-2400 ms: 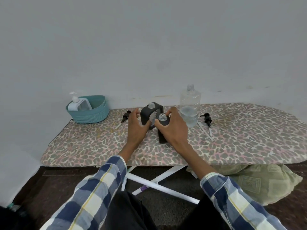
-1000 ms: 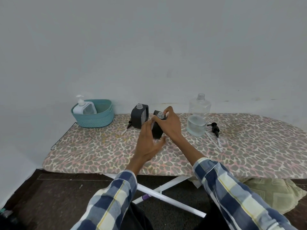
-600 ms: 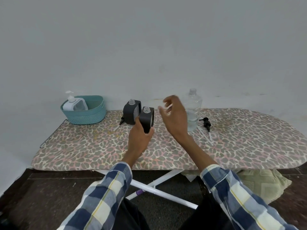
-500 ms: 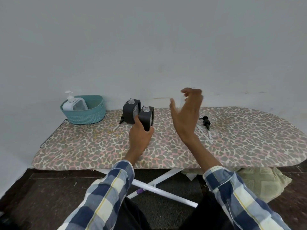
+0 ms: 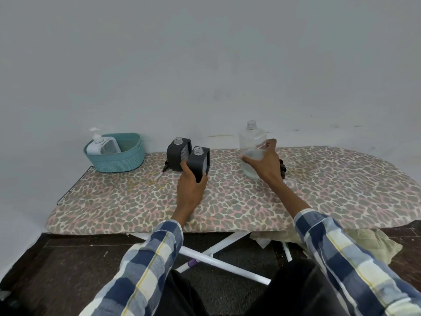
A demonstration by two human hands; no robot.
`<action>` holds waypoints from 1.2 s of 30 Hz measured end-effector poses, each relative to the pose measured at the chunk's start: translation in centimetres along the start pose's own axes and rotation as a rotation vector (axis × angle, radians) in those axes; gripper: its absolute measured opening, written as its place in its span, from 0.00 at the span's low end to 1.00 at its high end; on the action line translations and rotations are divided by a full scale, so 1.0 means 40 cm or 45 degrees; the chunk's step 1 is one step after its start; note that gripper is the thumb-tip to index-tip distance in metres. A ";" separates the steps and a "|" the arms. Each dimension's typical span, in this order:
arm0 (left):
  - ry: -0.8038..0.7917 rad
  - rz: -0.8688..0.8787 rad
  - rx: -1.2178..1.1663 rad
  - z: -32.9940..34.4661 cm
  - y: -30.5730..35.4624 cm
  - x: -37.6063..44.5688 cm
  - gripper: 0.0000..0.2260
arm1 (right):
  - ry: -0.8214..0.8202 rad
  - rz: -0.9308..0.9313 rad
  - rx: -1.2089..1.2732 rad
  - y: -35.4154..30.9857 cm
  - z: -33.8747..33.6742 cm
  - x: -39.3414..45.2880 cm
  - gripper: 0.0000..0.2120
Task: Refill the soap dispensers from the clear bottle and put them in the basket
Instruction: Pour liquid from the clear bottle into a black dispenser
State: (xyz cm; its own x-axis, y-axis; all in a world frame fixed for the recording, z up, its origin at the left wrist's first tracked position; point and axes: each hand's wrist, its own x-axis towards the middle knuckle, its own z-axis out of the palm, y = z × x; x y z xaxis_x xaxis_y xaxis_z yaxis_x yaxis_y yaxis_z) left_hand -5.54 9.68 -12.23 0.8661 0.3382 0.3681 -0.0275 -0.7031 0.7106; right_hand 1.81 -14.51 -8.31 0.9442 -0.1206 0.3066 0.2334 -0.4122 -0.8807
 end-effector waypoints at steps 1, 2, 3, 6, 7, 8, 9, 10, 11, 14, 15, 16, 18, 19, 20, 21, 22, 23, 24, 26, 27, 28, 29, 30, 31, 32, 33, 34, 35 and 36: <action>0.001 0.003 -0.006 0.001 -0.003 0.001 0.33 | -0.064 -0.018 -0.025 -0.002 0.004 0.010 0.41; 0.002 0.006 -0.011 0.002 -0.005 0.003 0.33 | -0.109 -0.058 -0.058 -0.005 0.008 0.018 0.42; 0.002 0.012 -0.013 0.002 -0.006 0.005 0.34 | -0.140 -0.120 -0.093 -0.009 0.012 0.025 0.41; 0.008 0.021 -0.017 0.001 -0.006 0.008 0.36 | -0.212 -0.342 -0.224 -0.037 0.018 0.031 0.40; 0.012 0.025 -0.016 0.001 -0.004 0.009 0.36 | -0.232 -0.400 -0.268 -0.048 0.020 0.032 0.40; 0.015 0.035 -0.015 0.000 -0.003 0.008 0.36 | -0.249 -0.448 -0.303 -0.057 0.023 0.034 0.40; 0.020 0.048 -0.011 0.000 -0.001 0.008 0.37 | -0.266 -0.487 -0.337 -0.066 0.026 0.036 0.40; 0.028 0.061 -0.003 -0.001 0.001 0.009 0.37 | -0.286 -0.522 -0.382 -0.074 0.028 0.038 0.40; 0.038 0.072 0.002 -0.001 0.000 0.011 0.37 | -0.312 -0.558 -0.434 -0.081 0.029 0.041 0.41; 0.057 0.113 -0.003 -0.002 -0.008 0.006 0.35 | -0.383 -0.640 -0.554 -0.095 0.030 0.044 0.42; 0.057 0.127 -0.006 -0.003 -0.009 0.004 0.35 | -0.404 -0.651 -0.587 -0.098 0.030 0.044 0.42; 0.055 0.140 -0.005 -0.002 -0.011 0.004 0.35 | -0.425 -0.655 -0.621 -0.099 0.029 0.043 0.42; 0.048 0.160 0.007 0.002 -0.017 0.001 0.35 | -0.462 -0.651 -0.689 -0.097 0.027 0.040 0.43; 0.043 0.168 0.015 0.003 -0.019 0.001 0.34 | -0.474 -0.645 -0.723 -0.096 0.025 0.039 0.43; 0.039 0.180 0.018 0.003 -0.019 0.001 0.34 | -0.485 -0.639 -0.758 -0.095 0.022 0.040 0.44; 0.037 0.195 0.019 0.004 -0.020 0.002 0.33 | -0.492 -0.633 -0.791 -0.093 0.019 0.041 0.44; 0.034 0.204 0.025 0.004 -0.020 0.003 0.32 | -0.494 -0.633 -0.819 -0.090 0.015 0.043 0.45; 0.029 0.212 0.032 0.007 -0.023 0.004 0.31 | -0.494 -0.635 -0.843 -0.088 0.011 0.045 0.45; 0.018 0.213 0.043 0.008 -0.022 0.002 0.30 | -0.491 -0.638 -0.863 -0.087 0.007 0.045 0.45; -0.007 0.215 0.057 0.009 -0.023 0.001 0.31 | -0.490 -0.648 -0.890 -0.086 -0.002 0.046 0.46; -0.016 0.212 0.063 0.010 -0.023 -0.001 0.31 | -0.489 -0.653 -0.897 -0.086 -0.004 0.047 0.46; -0.023 0.208 0.071 0.009 -0.023 -0.002 0.32 | -0.487 -0.657 -0.900 -0.087 -0.006 0.048 0.46; -0.030 0.209 0.081 0.008 -0.023 -0.003 0.33 | -0.484 -0.660 -0.901 -0.087 -0.007 0.049 0.46; -0.031 0.213 0.088 0.007 -0.022 -0.005 0.33 | -0.481 -0.665 -0.905 -0.086 -0.009 0.049 0.46; -0.031 0.219 0.091 0.006 -0.023 -0.005 0.32 | -0.480 -0.673 -0.914 -0.085 -0.010 0.050 0.46; -0.027 0.225 0.093 0.005 -0.020 -0.006 0.32 | -0.481 -0.680 -0.927 -0.084 -0.013 0.051 0.45; -0.024 0.229 0.099 0.005 -0.017 -0.008 0.31 | -0.481 -0.686 -0.939 -0.084 -0.015 0.051 0.45; -0.019 0.235 0.109 0.005 -0.014 -0.009 0.31 | -0.480 -0.694 -0.950 -0.085 -0.018 0.051 0.45; -0.017 0.243 0.119 0.004 -0.012 -0.011 0.31 | -0.479 -0.699 -0.959 -0.086 -0.021 0.051 0.45; -0.016 0.246 0.127 0.003 -0.009 -0.012 0.32 | -0.481 -0.697 -0.969 -0.087 -0.022 0.050 0.45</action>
State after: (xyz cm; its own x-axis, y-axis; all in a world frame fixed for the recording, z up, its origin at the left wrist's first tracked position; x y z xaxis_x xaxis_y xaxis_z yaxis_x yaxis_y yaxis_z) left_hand -5.86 9.70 -12.75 0.8558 0.1833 0.4837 -0.1448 -0.8129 0.5642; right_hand 2.70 -14.12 -4.33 0.7941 0.4976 0.3491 0.5711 -0.8074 -0.1483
